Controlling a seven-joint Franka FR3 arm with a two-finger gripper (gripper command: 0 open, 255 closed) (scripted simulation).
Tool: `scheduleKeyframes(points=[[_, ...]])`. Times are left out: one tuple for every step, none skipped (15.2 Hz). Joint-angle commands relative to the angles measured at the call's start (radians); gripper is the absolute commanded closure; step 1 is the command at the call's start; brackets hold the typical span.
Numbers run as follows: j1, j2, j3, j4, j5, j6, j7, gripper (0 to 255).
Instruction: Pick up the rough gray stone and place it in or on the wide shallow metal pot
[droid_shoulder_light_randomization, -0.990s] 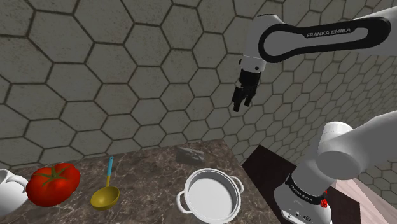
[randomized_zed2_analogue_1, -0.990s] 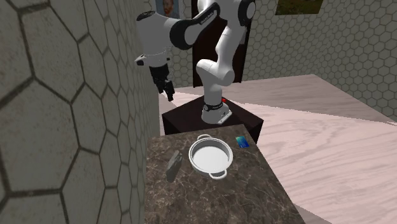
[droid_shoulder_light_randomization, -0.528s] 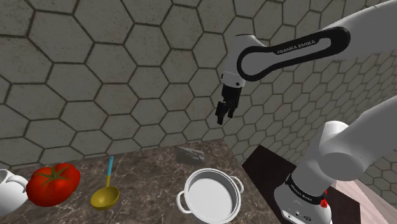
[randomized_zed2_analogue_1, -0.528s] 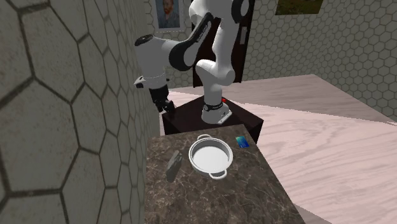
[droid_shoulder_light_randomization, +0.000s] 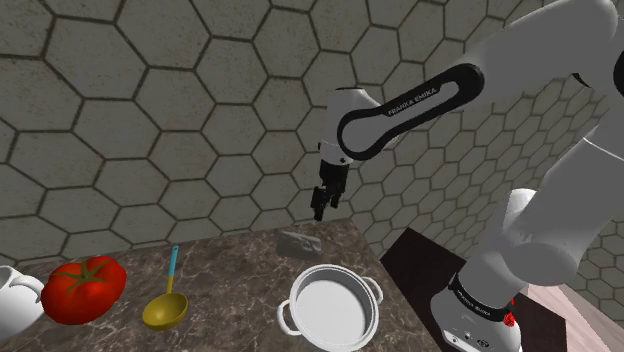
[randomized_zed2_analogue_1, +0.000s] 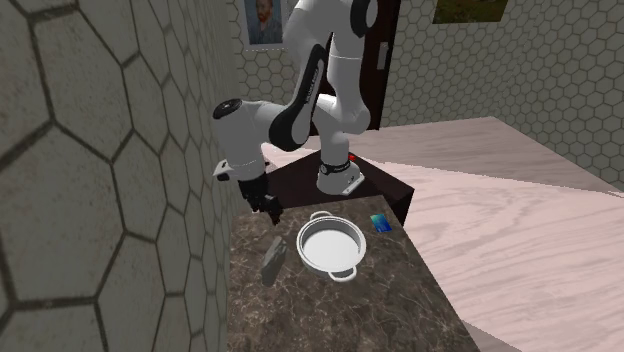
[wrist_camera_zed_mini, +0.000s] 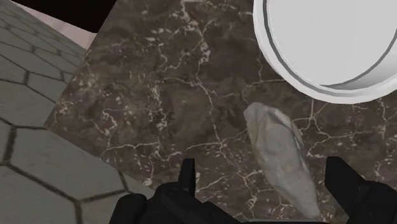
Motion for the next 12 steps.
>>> scheduleKeyframes(points=[[0.016, 0.085, 0.012, 0.023, 0.019, 0.062, -0.017, 0], [0.024, 0.122, 0.019, 0.036, 0.028, 0.085, -0.024, 0], [0.032, 0.158, 0.026, 0.05, 0.036, 0.107, -0.031, 0], [0.039, 0.194, 0.033, 0.066, 0.044, 0.128, -0.037, 0], [0.043, 0.219, 0.038, 0.077, 0.049, 0.142, -0.041, 0], [0.045, 0.229, 0.04, 0.073, 0.051, 0.156, -0.043, 0], [0.046, 0.24, 0.041, 0.07, 0.053, 0.17, -0.044, 0], [0.047, 0.251, 0.042, 0.067, 0.055, 0.184, -0.045, 0], [0.048, 0.262, 0.043, 0.064, 0.057, 0.198, -0.046, 0], [0.05, 0.273, 0.045, 0.061, 0.06, 0.212, -0.048, 0], [0.051, 0.285, 0.046, 0.059, 0.062, 0.226, -0.049, 0], [0.052, 0.297, 0.047, 0.057, 0.064, 0.24, -0.051, 0]])
